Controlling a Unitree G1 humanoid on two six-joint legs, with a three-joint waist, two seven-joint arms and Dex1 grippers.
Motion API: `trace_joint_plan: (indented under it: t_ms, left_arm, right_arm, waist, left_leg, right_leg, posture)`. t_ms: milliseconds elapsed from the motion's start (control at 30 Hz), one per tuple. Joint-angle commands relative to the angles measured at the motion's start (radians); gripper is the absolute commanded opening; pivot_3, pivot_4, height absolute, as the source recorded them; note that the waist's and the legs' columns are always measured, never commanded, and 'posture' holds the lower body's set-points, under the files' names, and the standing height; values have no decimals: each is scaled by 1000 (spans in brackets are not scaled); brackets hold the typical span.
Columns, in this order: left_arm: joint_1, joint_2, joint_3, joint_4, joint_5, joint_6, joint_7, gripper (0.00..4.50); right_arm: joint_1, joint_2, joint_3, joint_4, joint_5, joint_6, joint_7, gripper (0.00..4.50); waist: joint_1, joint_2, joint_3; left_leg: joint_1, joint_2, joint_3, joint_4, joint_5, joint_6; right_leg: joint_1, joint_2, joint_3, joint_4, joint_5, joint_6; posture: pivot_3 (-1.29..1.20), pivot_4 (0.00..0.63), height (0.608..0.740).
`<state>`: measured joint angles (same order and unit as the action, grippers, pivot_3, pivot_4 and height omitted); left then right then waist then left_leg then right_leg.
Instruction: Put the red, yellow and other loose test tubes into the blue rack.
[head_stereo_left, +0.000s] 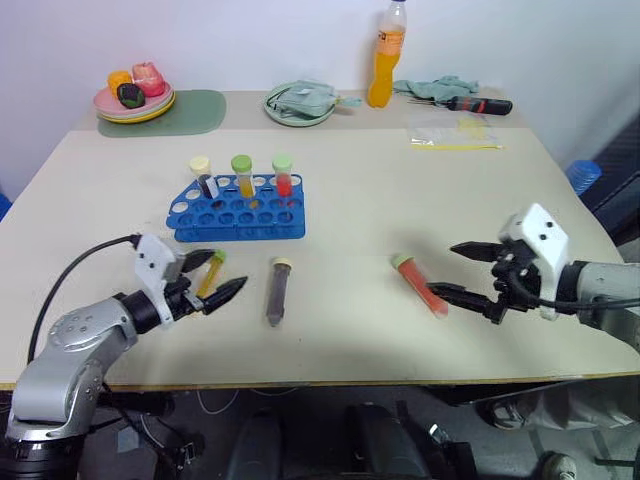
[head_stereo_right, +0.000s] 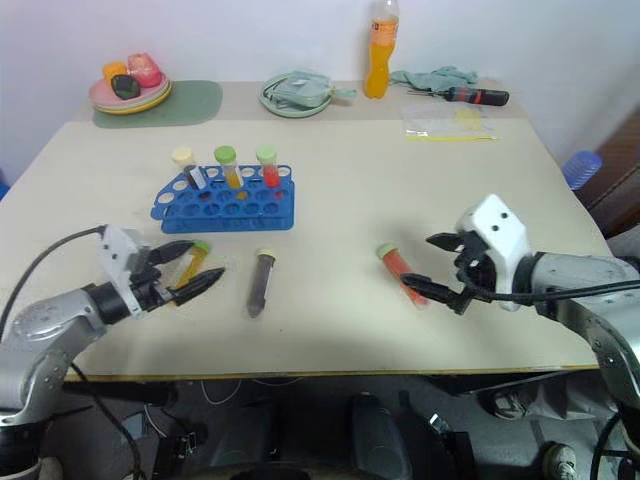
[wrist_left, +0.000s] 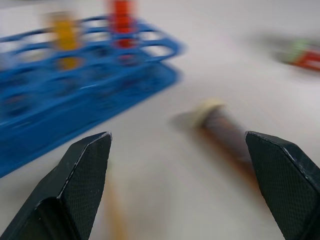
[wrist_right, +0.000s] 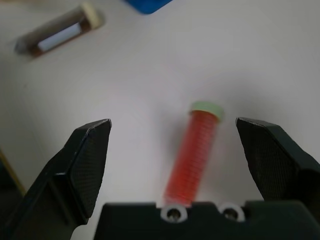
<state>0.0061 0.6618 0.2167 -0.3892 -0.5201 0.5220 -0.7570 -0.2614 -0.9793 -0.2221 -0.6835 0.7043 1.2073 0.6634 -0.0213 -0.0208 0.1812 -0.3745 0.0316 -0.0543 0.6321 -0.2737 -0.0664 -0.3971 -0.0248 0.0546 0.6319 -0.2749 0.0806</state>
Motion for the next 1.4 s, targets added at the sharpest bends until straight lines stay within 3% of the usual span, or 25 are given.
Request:
trace_joint_plan:
  t_ms: [33, 333, 500, 700, 900, 1000, 1167, 1300, 1400]
  left_arm:
    - [-50, -7, -50, 24, 19, -40, -29, 4380]
    - [-55, -28, -105, 11, 10, -55, -69, 4380]
    - [-30, -54, -106, -8, 16, -64, -45, 4380]
    - [11, -70, -109, -48, 5, -64, -27, 4380]
    - [60, -56, -117, -85, -10, -57, -58, 4380]
    - [66, -50, -118, -88, -9, -60, -67, 4500]
    - [66, -40, -121, -86, -9, -62, -82, 4500]
    - [65, -15, -139, -110, 16, -76, -102, 4500]
    - [61, 0, -129, -130, 15, -79, -103, 4500]
  right_arm:
    - [-212, 142, 131, 6, 1, 386, -239, 4435]
    - [-478, 148, 353, 350, 257, 407, -617, 4435]
    - [-585, 119, 482, 575, 545, 407, -813, 4435]
    - [-678, 136, 583, 770, 782, 407, -1066, 4435]
    - [-733, 172, 626, 858, 879, 407, -1245, 4435]
    - [-728, 192, 621, 891, 927, 407, -1316, 3675]
    - [-708, 207, 606, 856, 999, 395, -1400, 1173]
    - [-697, 208, 558, 720, 1012, 337, -1397, 1173]
    - [-677, 227, 504, 385, 799, 182, -1113, 1173]
  waist:
    - [0, 0, 0]
    - [8, 1, 0]
    - [4, 1, 0]
    - [2, 1, 0]
    - [3, 1, 0]
    - [3, 2, 0]
    - [3, 2, 0]
    - [2, 3, 0]
    - [1, 3, 0]
  left_leg:
    - [0, 0, -1, 1, 0, 0]
    - [-12, -1, -2, 1, 0, 0]
    - [-14, -1, -3, 2, 0, 0]
    - [-14, -1, -3, 3, 0, 0]
    - [-14, -1, -3, 4, 0, 0]
    - [-14, -1, -3, 4, 0, 0]
    - [-15, -1, -3, 4, 0, 0]
    - [-15, -1, -3, 4, 0, 0]
    - [-15, 0, -3, 4, 0, 1]
  right_leg:
    - [0, 1, 1, 0, 1, -2]
    - [-11, -1, 0, 0, 4, 2]
    - [-13, 0, -1, 2, 4, 4]
    - [-13, 1, -1, 3, 4, 4]
    - [-13, 1, -1, 3, 4, 4]
    - [-13, 1, -1, 3, 4, 4]
    - [-13, 1, -1, 3, 4, 4]
    - [-13, 1, -1, 3, 4, 4]
    - [-14, 2, -1, 3, 4, 4]
  posture:
    - [0, 150, 740]
    - [0, 150, 740]
    - [0, 150, 740]
    - [0, 150, 740]
    - [0, 150, 740]
    - [0, 150, 740]
    - [0, 150, 740]
    - [0, 150, 740]
    - [0, 150, 740]
